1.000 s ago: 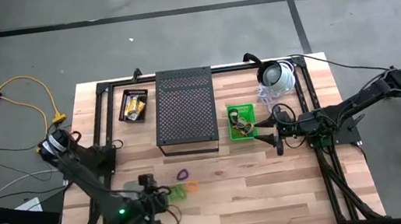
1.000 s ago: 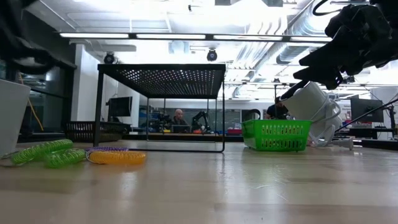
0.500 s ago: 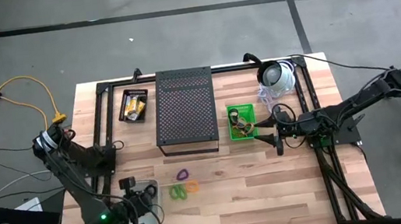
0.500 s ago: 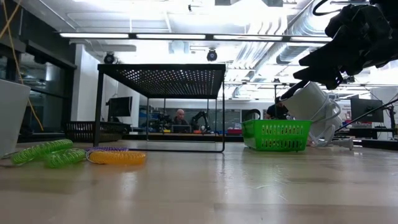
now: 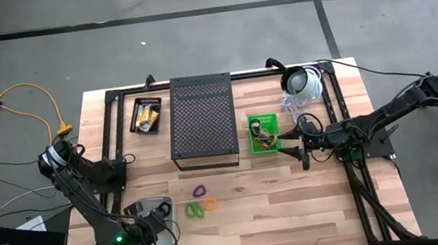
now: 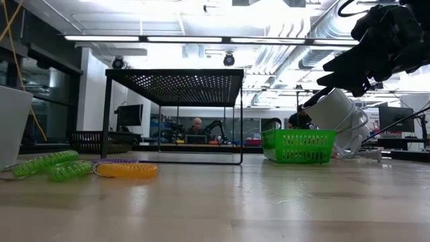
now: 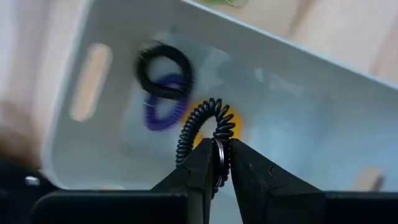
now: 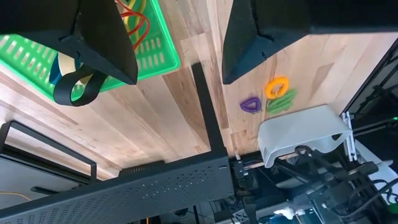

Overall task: Pick & Place Office Desk Supplies
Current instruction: Put the black spring keychain into the gray bin, then put the yellow spring keychain into the gray bin

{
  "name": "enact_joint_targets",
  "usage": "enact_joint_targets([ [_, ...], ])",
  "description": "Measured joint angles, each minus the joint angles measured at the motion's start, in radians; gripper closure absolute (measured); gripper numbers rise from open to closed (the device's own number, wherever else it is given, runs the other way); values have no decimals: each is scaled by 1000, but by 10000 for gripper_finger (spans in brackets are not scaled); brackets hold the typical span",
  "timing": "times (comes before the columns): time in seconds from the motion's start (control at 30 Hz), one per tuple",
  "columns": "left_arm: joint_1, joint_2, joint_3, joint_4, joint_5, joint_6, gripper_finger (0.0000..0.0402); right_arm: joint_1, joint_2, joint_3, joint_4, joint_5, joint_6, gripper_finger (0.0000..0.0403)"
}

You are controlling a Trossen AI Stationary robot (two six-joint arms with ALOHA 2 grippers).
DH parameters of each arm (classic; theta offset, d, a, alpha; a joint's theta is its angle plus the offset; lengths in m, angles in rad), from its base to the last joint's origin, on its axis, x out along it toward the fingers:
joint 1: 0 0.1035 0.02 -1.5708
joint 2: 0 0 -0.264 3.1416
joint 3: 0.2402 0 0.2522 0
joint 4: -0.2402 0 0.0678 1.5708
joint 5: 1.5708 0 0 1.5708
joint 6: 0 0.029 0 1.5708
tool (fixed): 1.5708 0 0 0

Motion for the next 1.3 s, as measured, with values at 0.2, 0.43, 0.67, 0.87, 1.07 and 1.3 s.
enact_joint_targets([
  [0.2,9,0,-3,85,47,-8,358,0,0,0,0,0,0,180],
  [0.43,9,4,-3,87,54,-8,358,0,0,0,0,0,0,180],
  [0.67,11,4,-3,86,54,-16,355,0,0,0,0,0,0,180],
  [0.87,11,4,-3,85,53,-1,327,0,0,0,0,0,0,180],
  [1.07,11,4,-3,81,52,0,306,0,0,0,0,0,0,180],
  [1.3,15,4,-3,73,43,13,305,0,0,0,0,0,0,180],
])
